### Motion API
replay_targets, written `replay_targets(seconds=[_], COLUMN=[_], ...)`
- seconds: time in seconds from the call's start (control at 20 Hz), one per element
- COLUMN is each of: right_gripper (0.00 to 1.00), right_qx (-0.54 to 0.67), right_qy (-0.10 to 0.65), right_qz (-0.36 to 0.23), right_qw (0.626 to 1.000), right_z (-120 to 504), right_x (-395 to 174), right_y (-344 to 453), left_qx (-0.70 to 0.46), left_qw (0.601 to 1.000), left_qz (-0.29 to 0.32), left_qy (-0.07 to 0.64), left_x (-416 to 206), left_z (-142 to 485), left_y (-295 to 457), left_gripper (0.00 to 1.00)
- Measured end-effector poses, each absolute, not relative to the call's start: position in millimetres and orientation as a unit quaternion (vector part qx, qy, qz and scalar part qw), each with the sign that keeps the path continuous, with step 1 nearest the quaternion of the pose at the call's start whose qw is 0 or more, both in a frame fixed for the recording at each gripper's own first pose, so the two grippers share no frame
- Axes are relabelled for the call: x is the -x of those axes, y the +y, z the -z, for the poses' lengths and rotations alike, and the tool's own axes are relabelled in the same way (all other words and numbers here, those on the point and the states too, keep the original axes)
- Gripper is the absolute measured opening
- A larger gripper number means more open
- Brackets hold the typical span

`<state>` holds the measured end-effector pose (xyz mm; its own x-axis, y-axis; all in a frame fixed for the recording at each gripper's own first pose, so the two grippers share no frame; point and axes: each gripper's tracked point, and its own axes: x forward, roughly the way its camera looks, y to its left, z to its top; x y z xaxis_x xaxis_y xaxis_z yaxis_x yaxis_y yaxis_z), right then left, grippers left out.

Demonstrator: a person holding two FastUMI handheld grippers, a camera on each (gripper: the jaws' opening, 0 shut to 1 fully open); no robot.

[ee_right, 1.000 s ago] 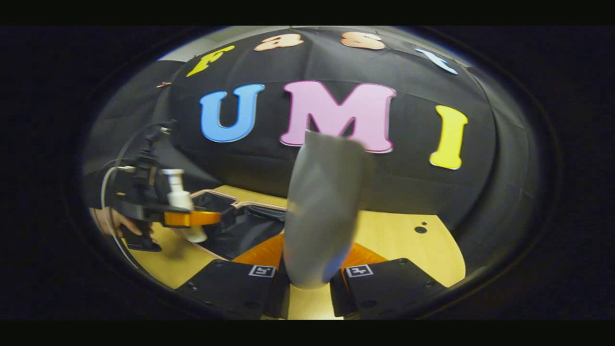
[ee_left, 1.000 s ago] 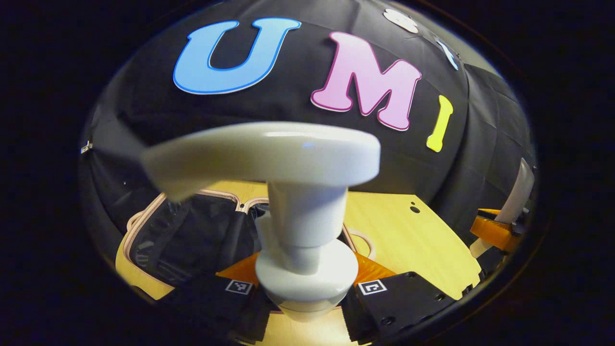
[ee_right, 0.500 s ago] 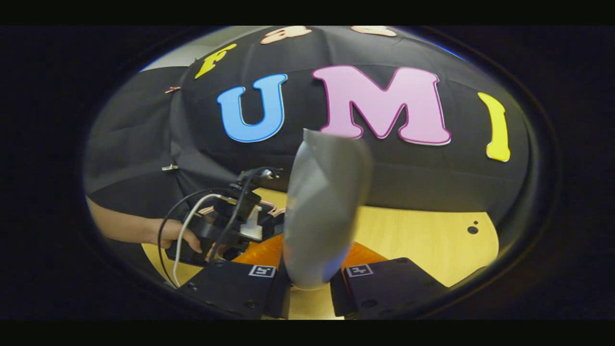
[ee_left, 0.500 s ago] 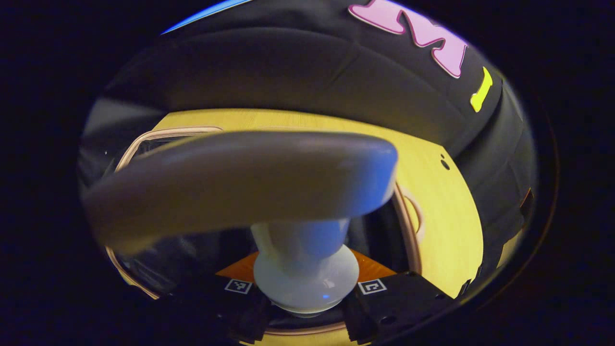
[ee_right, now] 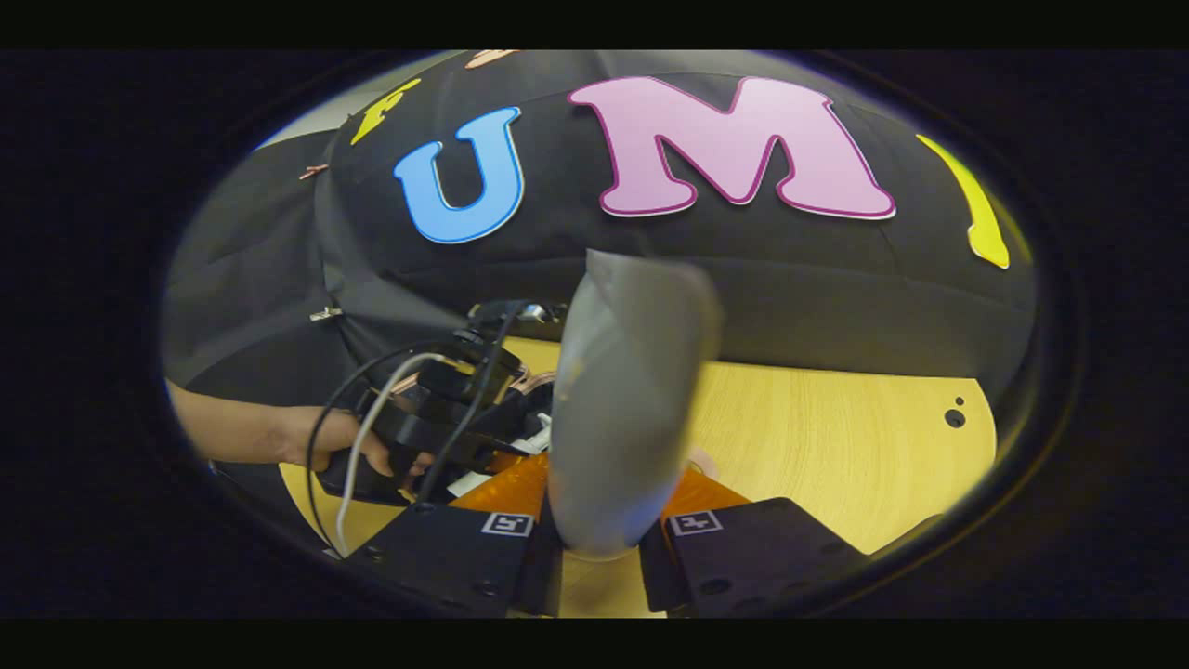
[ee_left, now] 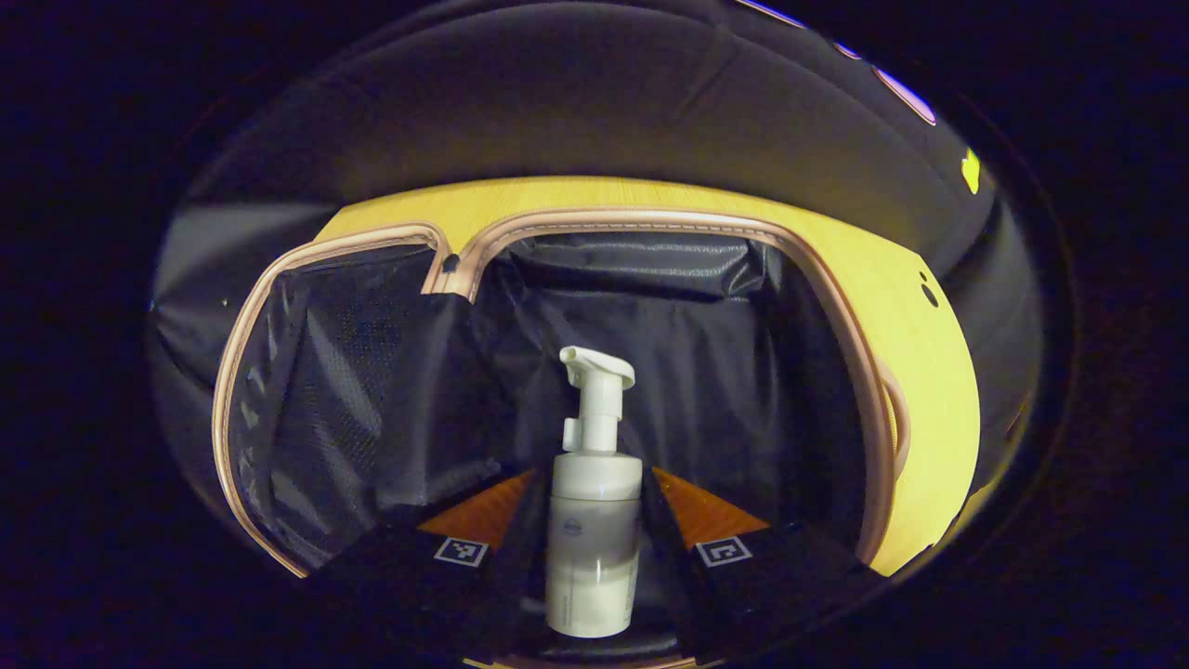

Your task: First open the suitcase, pack the skin care products into it, and then close the suitcase.

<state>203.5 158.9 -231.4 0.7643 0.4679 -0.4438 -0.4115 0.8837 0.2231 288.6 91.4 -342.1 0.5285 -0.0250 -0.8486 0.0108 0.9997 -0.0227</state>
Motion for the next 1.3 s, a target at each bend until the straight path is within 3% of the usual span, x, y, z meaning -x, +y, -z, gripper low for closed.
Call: replay_targets(seconds=[0.2,0.4,0.7,0.75,0.8,0.95,1.0,1.05,1.1,1.15,1.2,1.25,1.3], right_gripper=[0.38,0.37,0.38,0.33,0.37,0.38,0.31,0.38,0.39,0.31,0.31,0.41,0.45], right_qx=[-0.046,-0.042,-0.019,-0.021,-0.014,0.019,0.028,0.036,0.048,0.052,0.045,0.029,0.02], right_qy=[0.262,0.284,0.396,0.416,0.438,0.472,0.479,0.483,0.482,0.484,0.497,0.508,0.499], right_qz=[-0.226,-0.206,-0.179,-0.173,-0.164,-0.152,-0.148,-0.144,-0.138,-0.132,-0.114,-0.097,-0.086], right_qw=[0.937,0.935,0.901,0.893,0.884,0.868,0.865,0.863,0.864,0.864,0.859,0.856,0.862], right_z=[237.7,254.7,321.9,330.6,343.0,367.0,373.1,376.8,380.2,383.7,389.4,391.1,385.0], right_x=[-206.0,-214.5,-213.3,-211.4,-209.6,-205.8,-204.3,-203.4,-205.9,-205.6,-202.0,-201.2,-208.4], right_y=[180.3,209.3,239.5,243.3,244.9,250.8,253.5,254.9,254.1,252.4,249.5,248.6,248.6], left_qx=[0.047,0.01,0.085,0.09,0.093,0.084,0.076,0.057,0.043,0.032,0.021,0.016,0.019], left_qw=[0.932,0.963,0.967,0.968,0.968,0.969,0.969,0.97,0.97,0.971,0.97,0.968,0.968], left_qz=[-0.013,-0.058,-0.061,-0.07,-0.074,-0.09,-0.104,-0.128,-0.138,-0.141,-0.142,-0.143,-0.149], left_qy=[0.36,0.265,0.234,0.223,0.22,0.215,0.211,0.2,0.194,0.191,0.195,0.203,0.203], left_x=[-269.3,-199.7,-95.2,-80.3,-68.6,-41.3,-34.3,-25.6,-19.5,-13.7,-7.5,-2.4,-0.2], left_z=[255.9,190.0,145.1,138.2,132.3,123.1,119.4,115.6,113.0,110.2,112.2,115.6,118.1], left_y=[118.7,149.9,171.2,180.5,186.8,210.6,221.4,238.7,247.7,250.6,251.3,252.9,254.9], left_gripper=[0.69,0.73,0.72,0.73,0.72,0.73,0.73,0.73,0.73,0.73,0.73,0.73,0.73])
